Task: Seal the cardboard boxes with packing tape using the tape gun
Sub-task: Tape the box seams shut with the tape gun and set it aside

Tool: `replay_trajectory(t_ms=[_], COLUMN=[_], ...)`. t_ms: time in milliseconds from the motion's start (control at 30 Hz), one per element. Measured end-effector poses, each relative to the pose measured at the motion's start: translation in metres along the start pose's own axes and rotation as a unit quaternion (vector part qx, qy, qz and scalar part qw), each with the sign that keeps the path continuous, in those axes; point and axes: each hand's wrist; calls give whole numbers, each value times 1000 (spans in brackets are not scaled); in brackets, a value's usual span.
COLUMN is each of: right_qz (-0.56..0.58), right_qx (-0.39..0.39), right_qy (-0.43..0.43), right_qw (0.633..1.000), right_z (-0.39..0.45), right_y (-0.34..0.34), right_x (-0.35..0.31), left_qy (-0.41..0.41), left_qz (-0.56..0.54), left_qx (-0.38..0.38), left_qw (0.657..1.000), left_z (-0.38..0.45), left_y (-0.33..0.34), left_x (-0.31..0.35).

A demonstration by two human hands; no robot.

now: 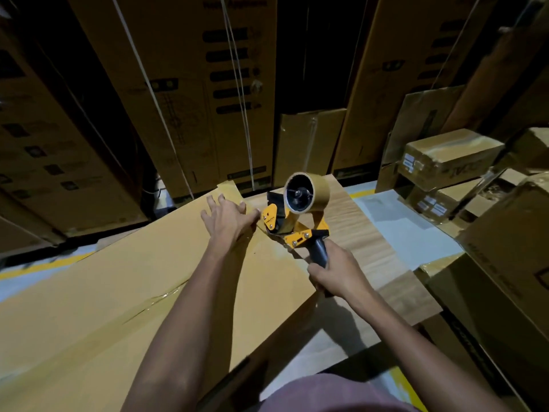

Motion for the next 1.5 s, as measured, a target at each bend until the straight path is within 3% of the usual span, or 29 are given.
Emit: replay_trajectory(t_ms=[100, 300, 500, 667, 900, 1067, 1300, 1500], right_qz=[39, 92, 16, -17, 40, 49, -12, -30], right_qx=[4, 4, 16, 36, 59, 45, 26, 9], right_qy=[21, 33, 6, 17, 35, 26, -19, -24], right_qw=[999, 995, 1000, 999, 997, 997, 999, 999], right_z=[3, -5, -19, -46, -54, -53, -56, -94], right_y=[1, -2, -4, 0, 9, 9, -15, -28], right_x=[-4, -5, -9, 12, 16, 19, 18, 59], left_qy=[21, 9, 55, 49, 168, 43, 22, 12], left_qz=[43, 46, 59, 67, 37, -69, -47, 4], left_qx=[-45, -46, 45, 14, -1, -8, 9, 20], left_qw=[998, 998, 996, 996, 985, 997, 999, 1000], left_z=[-8, -19, -36, -40, -73, -96, -103, -116], left_y=[3, 4, 20, 15, 9, 13, 10, 14], left_x=[7, 16, 18, 23, 31, 34, 40, 50])
Point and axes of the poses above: each hand's wrist, its own z-axis towards the middle knuckle, its own y-axis out of the palm, x = y × z, and after that the axes turned 1 degree about x, right-handed
